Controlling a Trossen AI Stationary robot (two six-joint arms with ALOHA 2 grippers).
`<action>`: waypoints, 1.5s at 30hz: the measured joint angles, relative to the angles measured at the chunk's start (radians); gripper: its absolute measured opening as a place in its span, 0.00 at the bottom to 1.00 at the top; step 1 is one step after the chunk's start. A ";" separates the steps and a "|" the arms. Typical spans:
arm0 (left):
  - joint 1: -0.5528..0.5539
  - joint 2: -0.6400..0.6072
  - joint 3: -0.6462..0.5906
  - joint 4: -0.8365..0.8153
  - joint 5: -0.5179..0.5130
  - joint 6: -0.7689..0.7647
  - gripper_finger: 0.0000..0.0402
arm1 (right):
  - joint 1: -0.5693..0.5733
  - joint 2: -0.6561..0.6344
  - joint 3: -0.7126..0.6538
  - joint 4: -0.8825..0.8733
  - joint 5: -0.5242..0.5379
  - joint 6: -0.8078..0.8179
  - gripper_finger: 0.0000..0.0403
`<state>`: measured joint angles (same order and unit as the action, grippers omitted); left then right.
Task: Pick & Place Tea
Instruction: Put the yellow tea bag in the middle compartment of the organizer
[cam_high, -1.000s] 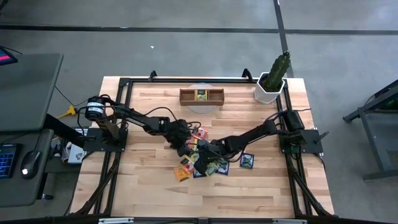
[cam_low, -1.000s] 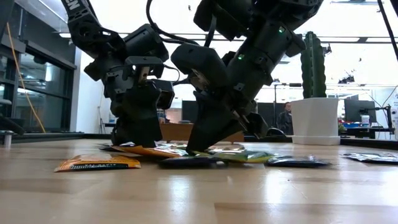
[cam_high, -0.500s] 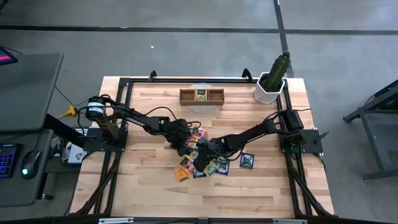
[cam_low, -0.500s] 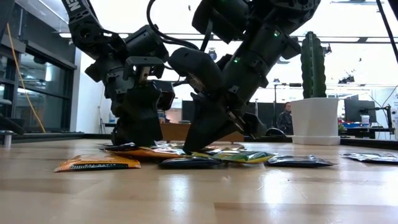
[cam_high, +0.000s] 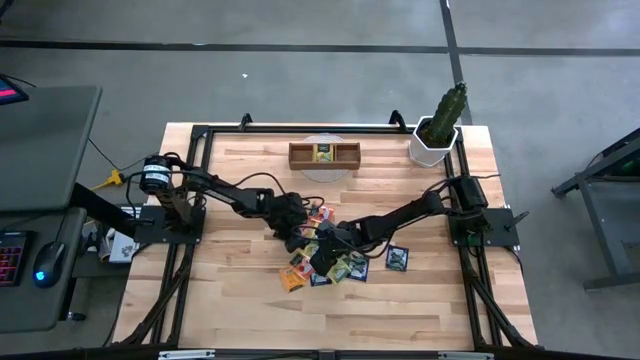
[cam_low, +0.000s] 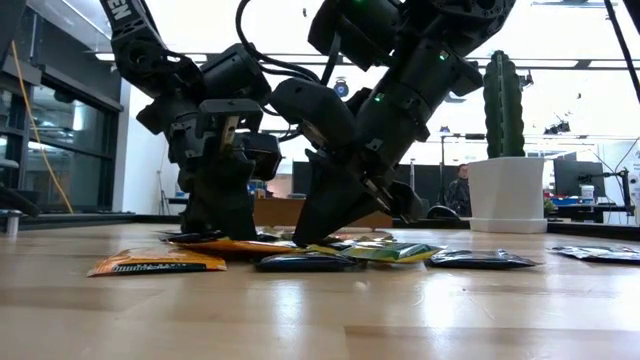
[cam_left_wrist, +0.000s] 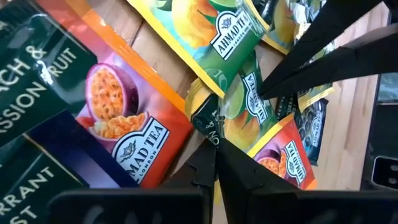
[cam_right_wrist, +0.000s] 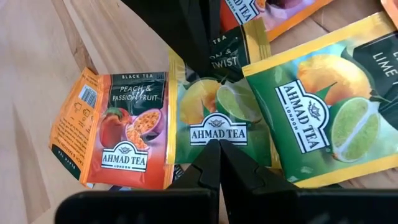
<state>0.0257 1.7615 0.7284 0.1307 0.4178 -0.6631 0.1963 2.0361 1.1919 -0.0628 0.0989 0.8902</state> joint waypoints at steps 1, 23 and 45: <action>0.000 0.000 0.000 0.000 0.002 0.007 0.02 | 0.000 0.000 0.000 0.000 0.000 0.000 0.00; 0.000 -0.014 -0.002 -0.006 0.023 0.068 0.00 | -0.002 -0.210 0.005 -0.104 0.006 -0.079 0.00; 0.029 -0.247 0.181 -0.475 -0.100 0.437 0.00 | -0.004 -0.472 0.004 -0.544 0.232 -0.189 0.14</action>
<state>0.0544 1.5143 0.9097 -0.3447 0.3181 -0.2265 0.1925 1.5646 1.1957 -0.6072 0.3308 0.7011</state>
